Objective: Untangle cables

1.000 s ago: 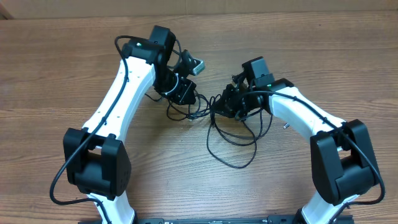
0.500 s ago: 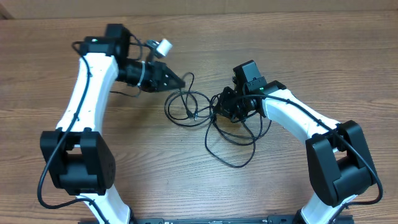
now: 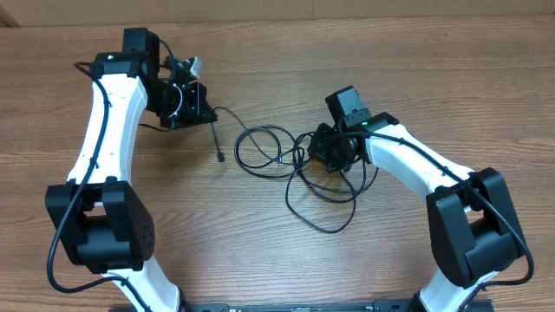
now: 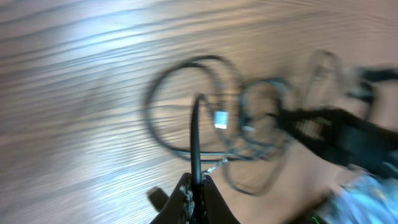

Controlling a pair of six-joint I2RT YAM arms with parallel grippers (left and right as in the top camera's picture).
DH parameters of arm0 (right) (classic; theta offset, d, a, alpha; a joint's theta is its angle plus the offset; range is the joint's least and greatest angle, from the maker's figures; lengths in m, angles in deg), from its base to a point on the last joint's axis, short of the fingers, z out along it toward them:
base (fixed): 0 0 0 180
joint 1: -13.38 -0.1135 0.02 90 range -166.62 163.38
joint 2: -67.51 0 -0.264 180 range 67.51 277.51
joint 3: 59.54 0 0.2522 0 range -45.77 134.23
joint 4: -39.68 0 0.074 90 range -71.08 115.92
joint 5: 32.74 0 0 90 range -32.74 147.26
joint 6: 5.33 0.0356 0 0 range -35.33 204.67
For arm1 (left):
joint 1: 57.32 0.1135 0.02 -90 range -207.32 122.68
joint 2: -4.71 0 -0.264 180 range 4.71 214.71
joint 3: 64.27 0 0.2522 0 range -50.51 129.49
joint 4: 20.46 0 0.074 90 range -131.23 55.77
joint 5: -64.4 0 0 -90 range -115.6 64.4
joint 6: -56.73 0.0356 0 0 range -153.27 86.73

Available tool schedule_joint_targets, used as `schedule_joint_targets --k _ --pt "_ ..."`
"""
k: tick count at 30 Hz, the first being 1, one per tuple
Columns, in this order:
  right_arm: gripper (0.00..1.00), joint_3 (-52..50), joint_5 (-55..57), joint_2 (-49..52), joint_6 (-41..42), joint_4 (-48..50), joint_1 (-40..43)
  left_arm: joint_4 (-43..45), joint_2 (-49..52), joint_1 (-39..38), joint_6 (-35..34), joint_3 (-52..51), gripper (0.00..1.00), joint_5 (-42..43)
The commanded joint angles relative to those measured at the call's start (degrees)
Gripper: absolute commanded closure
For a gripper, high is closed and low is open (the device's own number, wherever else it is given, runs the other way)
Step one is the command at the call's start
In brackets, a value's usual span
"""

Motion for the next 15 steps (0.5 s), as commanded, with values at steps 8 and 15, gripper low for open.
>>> schedule_joint_targets --k 8,15 --pt "0.96 0.4 2.4 -0.4 0.0 2.7 -3.1 2.7 -0.5 0.2 -9.8 -2.7 0.96 -15.4" --pt "0.83 0.4 2.5 0.0 0.0 7.6 -7.2 5.6 -0.5 0.1 -11.9 -7.4 0.96 -15.3"
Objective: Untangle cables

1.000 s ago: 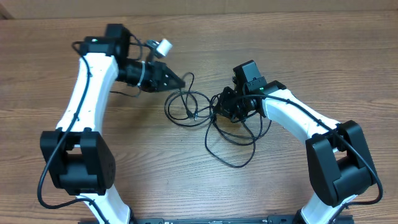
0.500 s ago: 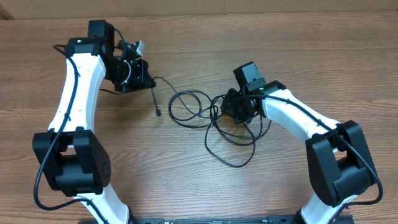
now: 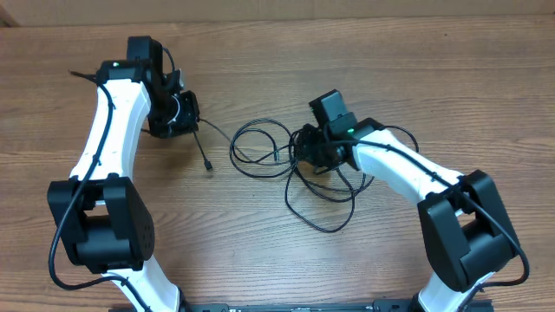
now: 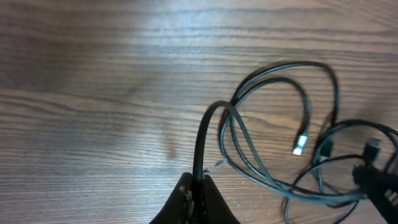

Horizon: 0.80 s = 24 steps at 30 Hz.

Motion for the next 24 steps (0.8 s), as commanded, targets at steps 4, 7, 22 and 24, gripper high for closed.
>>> schedule_joint_targets --k 4,7,22,24 --pt "0.76 0.4 3.1 0.0 -0.1 1.5 -3.3 2.0 -0.5 0.1 -2.6 -3.6 0.96 -1.3" --pt "0.66 0.4 4.7 0.0 -0.1 1.4 -4.0 2.8 -0.5 0.1 -2.6 -4.4 0.95 -1.3" --pt "0.0 0.4 7.3 0.0 -0.1 0.3 -4.1 3.3 -0.5 -0.1 -2.6 -5.2 0.92 -1.3" --pt "0.0 0.4 7.9 0.0 -0.3 0.3 -4.1 3.3 -0.5 -0.1 -2.6 -5.2 0.91 -1.3"
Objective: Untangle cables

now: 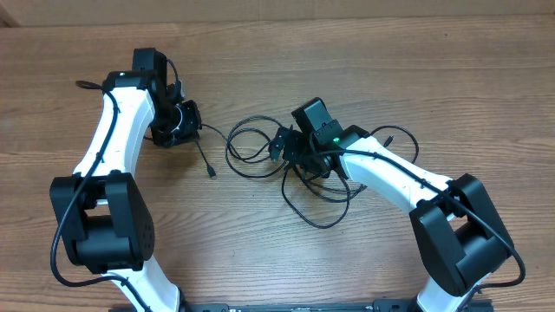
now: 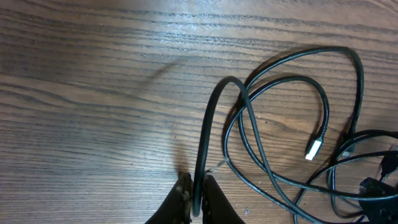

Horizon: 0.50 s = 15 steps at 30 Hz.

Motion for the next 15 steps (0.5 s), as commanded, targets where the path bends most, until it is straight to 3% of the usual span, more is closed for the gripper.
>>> schedule_joint_targets --k 1,15 --pt "0.0 0.4 2.4 0.0 -0.2 0.1 -0.1 0.0 -0.5 -0.1 -0.6 -0.6 0.9 -0.3" --pt "0.0 0.4 2.6 0.0 -0.2 0.1 -0.1 0.0 -0.5 -0.1 -0.6 -0.6 0.89 -0.3"
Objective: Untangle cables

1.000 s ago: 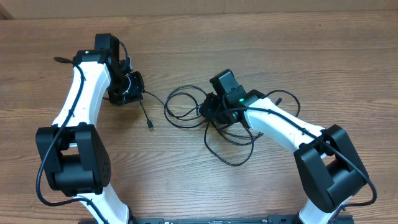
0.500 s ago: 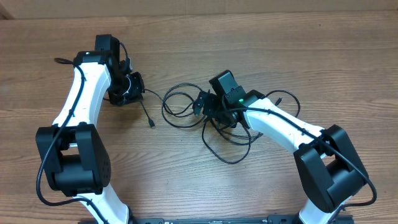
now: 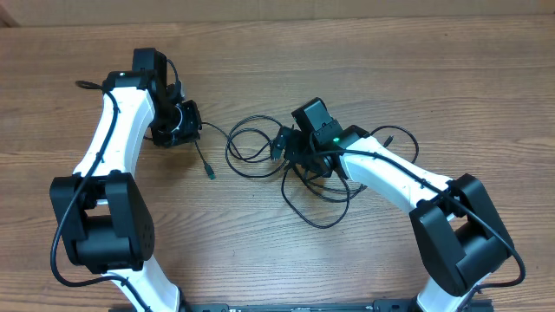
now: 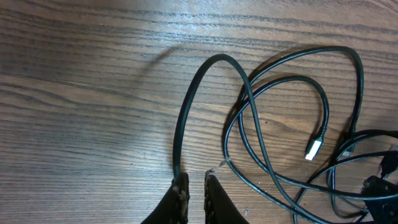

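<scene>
A tangle of thin black cables (image 3: 319, 192) lies mid-table, with a loop (image 3: 247, 149) reaching left. One strand arches (image 4: 194, 84) up to my left gripper (image 4: 194, 178), whose fingers stand slightly apart; the strand sits just outside the left finger (image 4: 181, 186), not between them. That strand's free plug (image 3: 209, 174) lies on the wood below the left gripper (image 3: 191, 123). A silver-tipped plug (image 4: 314, 148) rests inside the loop. My right gripper (image 3: 284, 146) sits in the tangle's upper left, shut on cable strands there.
Bare wooden table (image 3: 451, 78) all round. The right arm's white forearm (image 3: 381, 169) lies over the tangle's right side, with a cable loop (image 3: 395, 137) behind it. The left arm (image 3: 113, 121) stands along the left side.
My left gripper has opened and let go of the black strand, which now rests beside its left finger. The free plug shifted a little. The right arm has not moved.
My left gripper held a black strand shut between its fingers left of the tangle, while my right gripper sat in the tangle's right part. Both then stood further left, the tangle shifted with the right gripper. Now the left fingers are apart and the strand is free.
</scene>
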Controlling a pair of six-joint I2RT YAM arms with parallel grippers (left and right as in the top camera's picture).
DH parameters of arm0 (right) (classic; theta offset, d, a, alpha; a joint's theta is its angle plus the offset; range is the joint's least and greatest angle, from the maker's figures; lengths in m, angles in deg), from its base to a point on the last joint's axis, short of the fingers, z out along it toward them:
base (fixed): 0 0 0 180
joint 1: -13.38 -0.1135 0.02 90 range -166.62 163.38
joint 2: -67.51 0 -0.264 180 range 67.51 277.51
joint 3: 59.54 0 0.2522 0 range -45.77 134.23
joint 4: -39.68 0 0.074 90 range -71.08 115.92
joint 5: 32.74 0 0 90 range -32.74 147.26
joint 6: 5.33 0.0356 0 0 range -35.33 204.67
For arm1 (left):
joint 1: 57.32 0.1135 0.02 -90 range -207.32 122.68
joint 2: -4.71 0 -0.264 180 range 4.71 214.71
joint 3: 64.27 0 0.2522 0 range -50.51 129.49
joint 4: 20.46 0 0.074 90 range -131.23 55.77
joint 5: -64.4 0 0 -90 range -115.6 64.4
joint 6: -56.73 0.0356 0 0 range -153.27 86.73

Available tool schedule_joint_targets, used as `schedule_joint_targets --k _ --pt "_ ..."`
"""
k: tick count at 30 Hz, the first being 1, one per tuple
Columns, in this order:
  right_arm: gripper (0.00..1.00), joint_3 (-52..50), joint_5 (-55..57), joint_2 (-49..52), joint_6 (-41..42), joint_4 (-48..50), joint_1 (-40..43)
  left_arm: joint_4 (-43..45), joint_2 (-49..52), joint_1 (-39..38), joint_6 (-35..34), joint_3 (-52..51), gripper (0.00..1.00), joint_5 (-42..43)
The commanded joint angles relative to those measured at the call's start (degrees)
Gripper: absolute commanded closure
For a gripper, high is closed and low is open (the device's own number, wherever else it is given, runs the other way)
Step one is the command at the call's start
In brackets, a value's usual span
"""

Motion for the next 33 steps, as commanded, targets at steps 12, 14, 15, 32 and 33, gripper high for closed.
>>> schedule_joint_targets --k 12,14,15,32,33 --pt "0.0 0.4 1.0 0.0 -0.2 0.2 -0.1 0.0 -0.5 -0.2 -0.5 -1.5 0.96 -0.3" --pt "0.0 0.4 1.0 0.0 -0.2 0.2 -0.1 0.4 -0.5 -0.3 -0.6 -2.5 0.96 -0.3" --pt "0.0 0.4 1.0 0.0 -0.2 0.2 -0.1 0.9 -0.5 -0.5 -0.6 -3.2 0.95 -0.3" --pt "0.0 0.4 1.0 0.0 -0.2 0.3 -0.1 19.6 -0.5 -2.1 -0.8 -20.5 0.96 -3.7" --pt "0.0 0.4 1.0 0.0 -0.2 0.3 -0.1 20.3 -0.5 -2.1 -0.8 -21.2 0.96 -4.0"
